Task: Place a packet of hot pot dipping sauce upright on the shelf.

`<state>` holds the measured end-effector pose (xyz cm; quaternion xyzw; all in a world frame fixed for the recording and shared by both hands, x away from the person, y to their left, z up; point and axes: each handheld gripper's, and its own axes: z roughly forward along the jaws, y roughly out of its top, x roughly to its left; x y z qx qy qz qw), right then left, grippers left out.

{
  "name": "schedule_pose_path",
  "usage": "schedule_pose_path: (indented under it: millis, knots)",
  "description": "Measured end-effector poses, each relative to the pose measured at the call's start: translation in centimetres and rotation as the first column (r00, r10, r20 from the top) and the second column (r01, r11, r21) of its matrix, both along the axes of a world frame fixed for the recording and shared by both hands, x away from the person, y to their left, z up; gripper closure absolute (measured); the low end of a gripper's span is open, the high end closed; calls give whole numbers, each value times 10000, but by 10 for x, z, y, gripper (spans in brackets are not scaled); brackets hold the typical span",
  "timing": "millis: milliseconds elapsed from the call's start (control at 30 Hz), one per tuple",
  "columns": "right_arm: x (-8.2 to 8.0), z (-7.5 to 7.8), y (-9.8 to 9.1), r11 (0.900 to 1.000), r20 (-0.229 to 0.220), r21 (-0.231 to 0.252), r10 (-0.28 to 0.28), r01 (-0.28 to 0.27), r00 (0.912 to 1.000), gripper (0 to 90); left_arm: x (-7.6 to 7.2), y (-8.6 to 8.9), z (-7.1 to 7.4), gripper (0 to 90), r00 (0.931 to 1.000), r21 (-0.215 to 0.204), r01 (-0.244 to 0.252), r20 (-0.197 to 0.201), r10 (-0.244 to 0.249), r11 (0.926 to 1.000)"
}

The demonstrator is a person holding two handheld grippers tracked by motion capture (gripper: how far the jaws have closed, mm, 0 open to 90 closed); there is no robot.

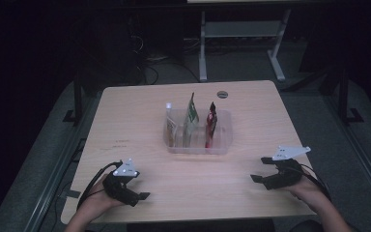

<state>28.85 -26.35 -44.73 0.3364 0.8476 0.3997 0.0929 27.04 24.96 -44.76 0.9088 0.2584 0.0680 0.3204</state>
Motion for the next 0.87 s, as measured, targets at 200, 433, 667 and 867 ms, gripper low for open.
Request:
schedule_pose_path:
  millis: [200, 433, 667, 867]
  knots:
    - [3, -7, 0, 9994, 22, -338, 107, -106, 9999, 170, 1, 5, -8, 139, 9999, 110, 103, -106, -102, 9999]
    - [5, -13, -1, 9988, -121, -458, 150, -155, 9998, 161, 3, 7, -10, 139, 9998, 87, 147, -117, -146, 9999]
    - [5, -13, -1, 9987, -60, -429, 274, -276, 9996, 156, 3, 7, -11, 139, 9999, 117, 142, -77, -141, 9998]
    - [5, -13, 0, 9988, -31, -396, 287, -288, 9996, 149, 3, 7, -10, 139, 9999, 122, 113, 4, -113, 9999]
